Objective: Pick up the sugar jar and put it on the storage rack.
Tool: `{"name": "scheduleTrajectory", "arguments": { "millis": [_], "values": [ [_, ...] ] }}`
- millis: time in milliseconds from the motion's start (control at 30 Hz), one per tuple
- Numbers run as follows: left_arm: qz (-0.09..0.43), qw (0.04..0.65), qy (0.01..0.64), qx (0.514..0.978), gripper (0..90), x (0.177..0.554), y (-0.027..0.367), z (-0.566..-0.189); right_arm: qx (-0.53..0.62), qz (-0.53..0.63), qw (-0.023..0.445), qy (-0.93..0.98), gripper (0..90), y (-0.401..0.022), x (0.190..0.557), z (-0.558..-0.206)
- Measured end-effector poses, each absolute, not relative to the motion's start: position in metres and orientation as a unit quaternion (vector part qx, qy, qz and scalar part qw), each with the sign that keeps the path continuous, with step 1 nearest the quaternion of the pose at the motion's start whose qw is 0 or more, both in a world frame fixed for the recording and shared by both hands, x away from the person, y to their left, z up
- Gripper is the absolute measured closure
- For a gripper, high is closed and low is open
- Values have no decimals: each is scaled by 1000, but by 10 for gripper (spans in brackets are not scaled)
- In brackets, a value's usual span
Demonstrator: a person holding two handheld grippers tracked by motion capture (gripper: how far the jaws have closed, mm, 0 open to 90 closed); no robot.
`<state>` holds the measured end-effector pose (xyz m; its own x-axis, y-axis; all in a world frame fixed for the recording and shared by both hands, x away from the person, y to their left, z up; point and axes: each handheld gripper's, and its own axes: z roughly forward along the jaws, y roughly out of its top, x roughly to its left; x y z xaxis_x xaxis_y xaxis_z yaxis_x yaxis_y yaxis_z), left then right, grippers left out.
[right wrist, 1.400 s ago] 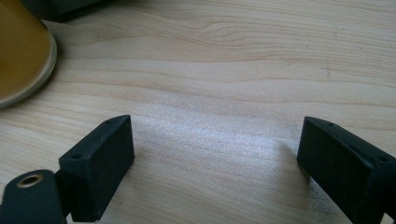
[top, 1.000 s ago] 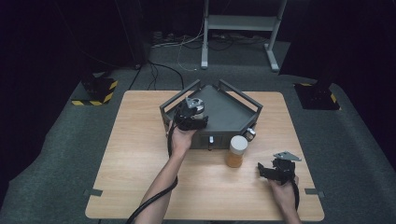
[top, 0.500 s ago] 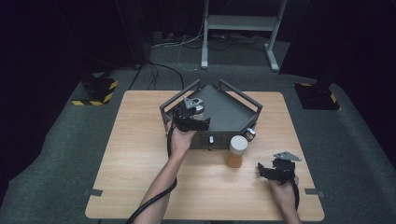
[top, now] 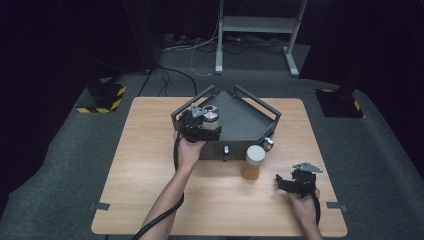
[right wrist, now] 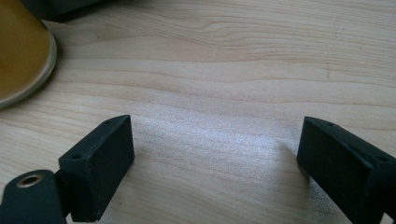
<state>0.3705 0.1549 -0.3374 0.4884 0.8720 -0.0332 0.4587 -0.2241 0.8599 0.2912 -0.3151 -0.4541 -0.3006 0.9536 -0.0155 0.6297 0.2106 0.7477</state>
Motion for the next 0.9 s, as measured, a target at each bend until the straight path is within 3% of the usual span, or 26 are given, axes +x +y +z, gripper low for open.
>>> {"name": "scheduleTrajectory", "arguments": {
  "millis": [900],
  "values": [
    [243,441,431,749,3,317,179,-358,537,326,248,737,109,-315,291,-454]
  ]
}}
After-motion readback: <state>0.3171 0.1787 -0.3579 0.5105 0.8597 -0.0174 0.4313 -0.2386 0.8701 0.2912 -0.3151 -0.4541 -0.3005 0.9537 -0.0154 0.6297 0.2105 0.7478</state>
